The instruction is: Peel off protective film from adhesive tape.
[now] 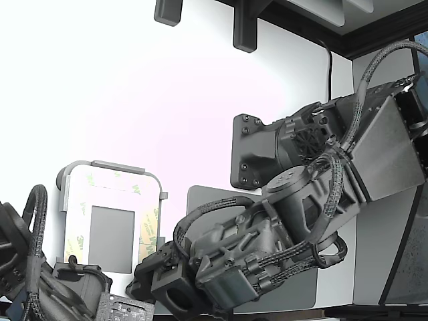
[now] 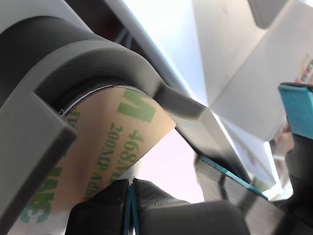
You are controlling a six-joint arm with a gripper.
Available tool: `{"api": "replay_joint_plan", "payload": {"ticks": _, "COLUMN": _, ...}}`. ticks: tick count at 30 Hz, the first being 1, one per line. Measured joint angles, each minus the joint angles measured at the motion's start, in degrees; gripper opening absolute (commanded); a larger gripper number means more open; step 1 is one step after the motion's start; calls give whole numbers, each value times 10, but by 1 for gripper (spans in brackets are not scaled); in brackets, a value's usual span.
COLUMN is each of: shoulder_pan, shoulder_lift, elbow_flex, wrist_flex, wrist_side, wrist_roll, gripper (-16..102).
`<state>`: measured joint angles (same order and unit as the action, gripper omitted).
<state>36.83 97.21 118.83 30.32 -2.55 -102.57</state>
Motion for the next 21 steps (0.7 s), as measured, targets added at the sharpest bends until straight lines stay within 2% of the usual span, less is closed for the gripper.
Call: {"api": "replay_joint_plan", "payload": {"ticks": 21, "shoulder_pan": 1, "shoulder_lift": 21, "elbow_flex": 13, "wrist_flex": 5, "wrist_side": 3, "wrist_roll": -4, "gripper": -9}}
